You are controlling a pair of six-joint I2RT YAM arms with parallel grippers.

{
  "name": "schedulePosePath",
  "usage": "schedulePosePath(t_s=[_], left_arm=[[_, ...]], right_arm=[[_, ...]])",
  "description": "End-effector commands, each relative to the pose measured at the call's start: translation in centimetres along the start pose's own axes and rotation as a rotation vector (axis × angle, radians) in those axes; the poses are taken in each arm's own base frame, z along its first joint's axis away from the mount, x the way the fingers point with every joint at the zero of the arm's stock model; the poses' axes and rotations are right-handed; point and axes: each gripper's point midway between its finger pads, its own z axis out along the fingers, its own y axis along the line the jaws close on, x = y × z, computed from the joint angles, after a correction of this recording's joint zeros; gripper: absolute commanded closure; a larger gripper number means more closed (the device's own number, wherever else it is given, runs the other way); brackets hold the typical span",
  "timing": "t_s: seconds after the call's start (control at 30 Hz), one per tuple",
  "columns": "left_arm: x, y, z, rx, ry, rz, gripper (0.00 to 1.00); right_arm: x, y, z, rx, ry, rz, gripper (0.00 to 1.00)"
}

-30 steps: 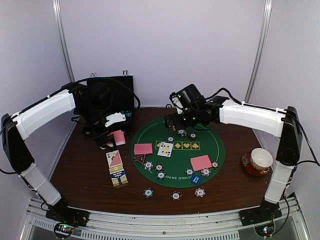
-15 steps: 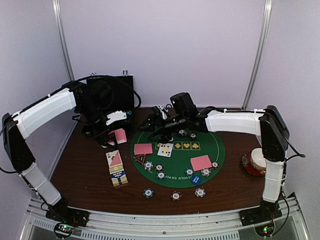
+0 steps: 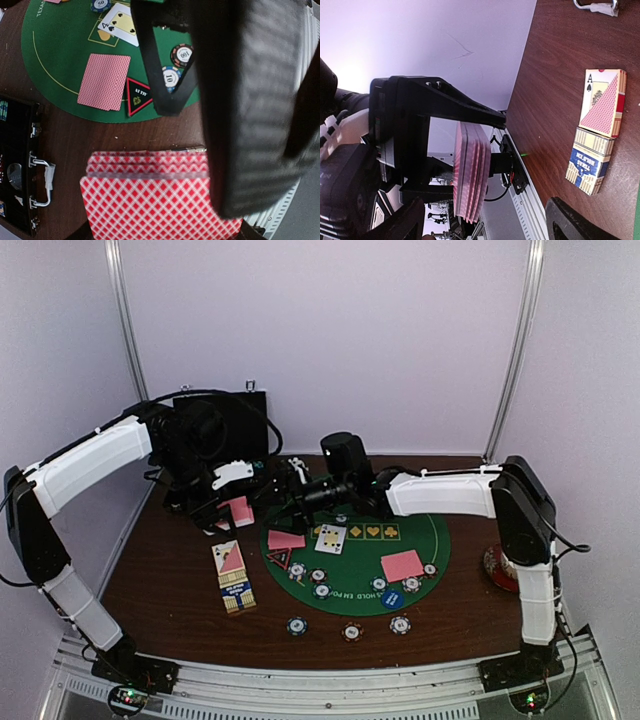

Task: Distribute texas hold em gaming equipment
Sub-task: Pick up the poker card from the face-down deck piles.

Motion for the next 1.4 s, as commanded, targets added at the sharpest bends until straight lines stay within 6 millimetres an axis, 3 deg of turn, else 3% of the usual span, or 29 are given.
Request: schedulePosePath(t_s=[0.0,0.4,0.7,1.03,1.37], left_arm=[[-1.3,0.2,-0.8,0.001,-0.047,0.015,0.93],[-1.4,0.1,-0.8,0.006,-0.051,0.013,0.93],[-1.6,0.2,-1.0,0.002,-0.055,0.017,0.93],[-1.5,0.2,-1.1,0.002,-0.053,0.019,0.93],[-1.3,0.3,-0.9,-0.001,-0.042,0.017,0.93]], right_arm=[[-0.7,2.1,1.0,-0.072,0.005,-0.031,0.14],[-1.2,1.8,3.5,-0.1,0.035,-0.011,0.18],[-0.8,0.3,4.5,-0.081,0.081,0.027,0.26],[-2.1,-1.5,2.0,-0.025,0.049,0.048,0.37],[-2.1,0.4,0.0,-0.034,0.032,0.016,0.5]])
